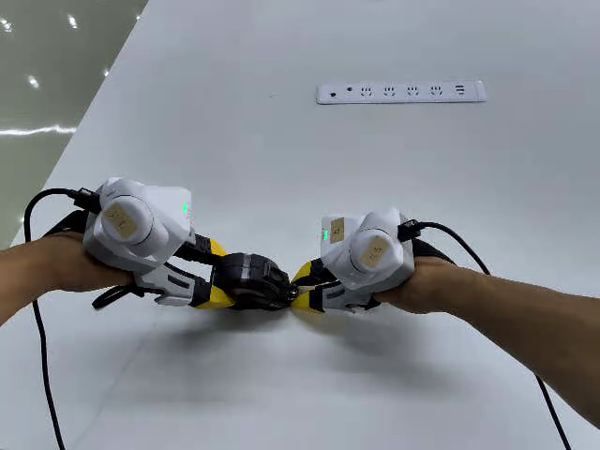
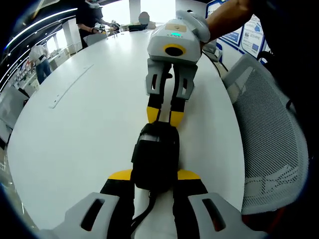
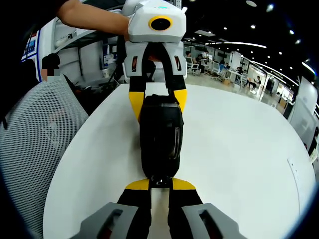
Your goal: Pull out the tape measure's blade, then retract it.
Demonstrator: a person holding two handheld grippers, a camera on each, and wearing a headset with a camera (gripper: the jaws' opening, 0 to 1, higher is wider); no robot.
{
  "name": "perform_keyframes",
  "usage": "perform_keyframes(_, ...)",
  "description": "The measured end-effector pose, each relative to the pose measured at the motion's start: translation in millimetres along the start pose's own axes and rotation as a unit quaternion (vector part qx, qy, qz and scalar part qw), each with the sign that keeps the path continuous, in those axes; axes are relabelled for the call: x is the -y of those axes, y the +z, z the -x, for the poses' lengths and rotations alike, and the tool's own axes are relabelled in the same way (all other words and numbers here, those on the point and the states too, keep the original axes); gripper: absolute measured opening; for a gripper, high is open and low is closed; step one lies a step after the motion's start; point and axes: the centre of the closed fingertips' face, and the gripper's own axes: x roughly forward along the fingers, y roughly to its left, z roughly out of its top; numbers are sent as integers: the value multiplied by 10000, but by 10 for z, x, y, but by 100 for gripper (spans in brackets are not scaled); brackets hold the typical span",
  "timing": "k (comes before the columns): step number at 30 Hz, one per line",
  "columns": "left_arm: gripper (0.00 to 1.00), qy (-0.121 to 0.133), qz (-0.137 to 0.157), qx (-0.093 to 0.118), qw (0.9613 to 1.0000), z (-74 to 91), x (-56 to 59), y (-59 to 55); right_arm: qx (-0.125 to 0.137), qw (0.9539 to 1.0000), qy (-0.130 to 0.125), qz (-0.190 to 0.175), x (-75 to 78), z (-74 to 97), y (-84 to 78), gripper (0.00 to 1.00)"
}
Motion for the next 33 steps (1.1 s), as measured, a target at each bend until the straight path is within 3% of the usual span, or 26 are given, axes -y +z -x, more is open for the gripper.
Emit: perform_keyframes(33,23,-39,63,-1,10000,5,1,4,-159,9998,-54,140,2,227,-192,8)
